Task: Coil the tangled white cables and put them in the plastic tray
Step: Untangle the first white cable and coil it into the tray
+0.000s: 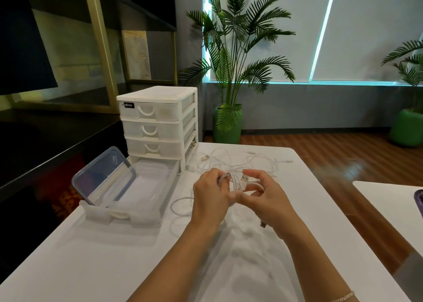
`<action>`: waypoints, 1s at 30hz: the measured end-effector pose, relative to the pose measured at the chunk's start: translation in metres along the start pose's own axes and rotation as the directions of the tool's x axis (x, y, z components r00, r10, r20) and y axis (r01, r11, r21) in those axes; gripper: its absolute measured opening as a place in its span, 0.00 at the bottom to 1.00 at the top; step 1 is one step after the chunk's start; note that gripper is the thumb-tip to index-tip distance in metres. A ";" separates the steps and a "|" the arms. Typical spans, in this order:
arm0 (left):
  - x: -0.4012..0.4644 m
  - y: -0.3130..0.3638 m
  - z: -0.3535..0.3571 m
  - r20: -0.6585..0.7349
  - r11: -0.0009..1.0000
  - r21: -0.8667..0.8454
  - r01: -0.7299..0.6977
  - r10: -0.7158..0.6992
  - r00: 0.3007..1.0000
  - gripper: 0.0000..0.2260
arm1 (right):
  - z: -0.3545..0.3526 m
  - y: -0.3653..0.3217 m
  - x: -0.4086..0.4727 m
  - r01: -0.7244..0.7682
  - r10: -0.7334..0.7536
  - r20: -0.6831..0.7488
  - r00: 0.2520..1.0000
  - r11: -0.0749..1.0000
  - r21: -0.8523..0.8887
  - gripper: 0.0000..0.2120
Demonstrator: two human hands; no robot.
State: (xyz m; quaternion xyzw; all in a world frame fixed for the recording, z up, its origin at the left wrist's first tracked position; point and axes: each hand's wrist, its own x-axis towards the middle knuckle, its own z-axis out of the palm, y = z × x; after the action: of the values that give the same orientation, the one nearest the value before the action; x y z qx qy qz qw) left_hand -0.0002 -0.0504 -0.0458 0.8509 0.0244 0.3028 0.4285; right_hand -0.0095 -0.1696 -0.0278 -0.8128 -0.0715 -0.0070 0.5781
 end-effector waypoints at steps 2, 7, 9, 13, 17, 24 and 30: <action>-0.002 0.003 0.000 0.039 0.999 0.018 0.036 -0.037 0.999 0.07 | 0.002 0.001 0.000 0.022 -0.025 -0.068 0.997 0.998 -0.053 0.24; -0.003 0.006 0.001 0.232 0.967 -0.114 0.227 -0.197 0.953 0.10 | -0.008 0.008 0.005 0.058 -0.046 -0.247 0.968 0.997 0.043 0.14; -0.001 0.006 0.002 0.329 0.866 -0.301 0.400 -0.300 0.896 0.09 | -0.010 0.008 0.006 0.075 -0.050 -0.277 0.960 0.994 0.081 0.16; 0.003 0.011 -0.005 0.529 0.493 -0.591 0.638 -0.360 0.768 0.03 | -0.011 0.008 0.007 0.101 -0.081 -0.287 0.955 0.993 0.056 0.21; 0.004 0.012 -0.010 0.619 0.314 -0.622 0.718 -0.365 0.696 0.04 | -0.012 0.007 0.008 0.130 -0.151 -0.349 0.925 0.988 -0.082 0.20; 0.002 0.016 -0.012 0.705 0.120 -0.651 0.749 -0.271 0.656 0.03 | -0.002 0.015 0.011 0.330 -0.455 -0.337 0.824 0.870 -0.367 0.11; 0.001 0.012 -0.010 0.690 0.165 -0.662 0.731 -0.247 0.681 0.03 | -0.004 0.014 0.010 0.348 -0.504 -0.348 0.790 0.837 -0.422 0.04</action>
State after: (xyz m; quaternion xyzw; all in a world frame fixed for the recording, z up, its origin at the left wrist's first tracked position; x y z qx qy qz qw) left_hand -0.0075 -0.0507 -0.0316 0.4434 0.0412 -0.0947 0.8903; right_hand 0.0024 -0.1770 -0.0387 -0.8369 -0.1189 -0.3371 0.4144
